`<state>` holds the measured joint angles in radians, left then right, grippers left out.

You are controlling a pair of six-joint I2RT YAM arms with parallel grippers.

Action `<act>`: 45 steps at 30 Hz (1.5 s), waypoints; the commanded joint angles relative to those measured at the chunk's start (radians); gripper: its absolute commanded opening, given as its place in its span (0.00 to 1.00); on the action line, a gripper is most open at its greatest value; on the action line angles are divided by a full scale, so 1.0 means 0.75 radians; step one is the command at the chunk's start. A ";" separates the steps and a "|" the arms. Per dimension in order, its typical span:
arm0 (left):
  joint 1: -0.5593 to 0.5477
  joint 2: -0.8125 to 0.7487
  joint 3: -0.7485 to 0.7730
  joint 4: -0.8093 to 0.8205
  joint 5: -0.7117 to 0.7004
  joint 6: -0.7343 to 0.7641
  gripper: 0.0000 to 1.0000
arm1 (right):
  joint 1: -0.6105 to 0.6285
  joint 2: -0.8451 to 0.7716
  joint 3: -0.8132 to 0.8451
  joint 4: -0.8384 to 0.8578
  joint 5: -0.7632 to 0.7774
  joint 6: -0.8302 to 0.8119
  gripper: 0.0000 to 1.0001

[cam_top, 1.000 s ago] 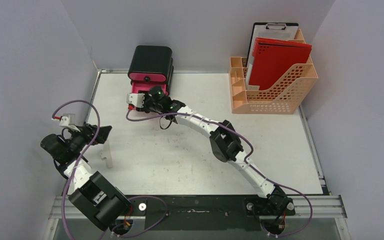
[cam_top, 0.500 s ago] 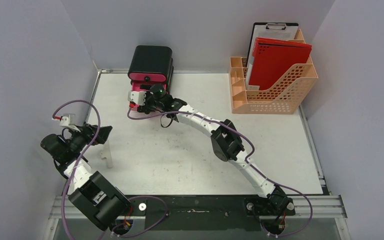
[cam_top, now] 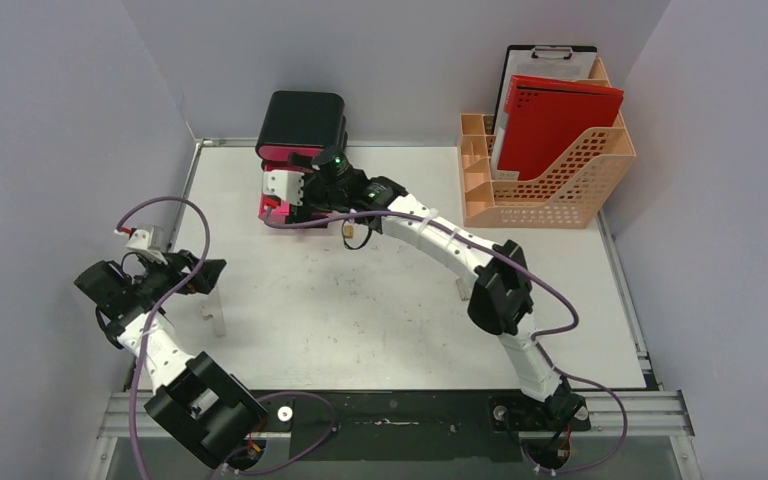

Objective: Organize the desk
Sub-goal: Pick up the stationery from the center of the board.

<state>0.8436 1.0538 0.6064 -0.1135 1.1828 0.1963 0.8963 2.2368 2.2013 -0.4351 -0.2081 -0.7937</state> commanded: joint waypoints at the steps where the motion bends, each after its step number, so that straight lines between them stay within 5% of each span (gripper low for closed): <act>1: -0.054 -0.020 0.111 -0.433 -0.098 0.422 0.96 | 0.002 -0.219 -0.211 -0.206 -0.112 0.070 0.88; 12: -0.177 0.135 0.299 -1.129 -0.299 1.104 0.96 | -0.105 -0.541 -0.723 -0.208 -0.409 0.165 1.00; 17: -0.176 0.406 0.524 -1.804 -0.425 1.790 0.96 | -0.105 -0.585 -0.862 -0.138 -0.412 0.187 1.00; 20: -0.164 0.538 0.587 -1.972 -0.544 1.999 0.96 | -0.107 -0.579 -0.886 -0.124 -0.396 0.181 0.98; 25: -0.167 0.569 0.540 -1.859 -0.689 1.958 0.96 | -0.107 -0.549 -0.872 -0.126 -0.396 0.183 0.95; 34: -0.185 0.364 0.292 -1.281 -0.859 1.688 0.96 | -0.107 -0.477 -0.834 -0.143 -0.410 0.196 0.93; 45: -0.185 0.381 0.308 -1.154 -0.862 1.712 0.96 | -0.096 -0.421 -0.788 -0.168 -0.416 0.204 0.90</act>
<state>0.7086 1.3338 0.8009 -1.0336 0.5304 1.4582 0.8165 1.9228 1.5654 -0.5789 -0.4980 -0.6456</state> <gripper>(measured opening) 0.963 0.901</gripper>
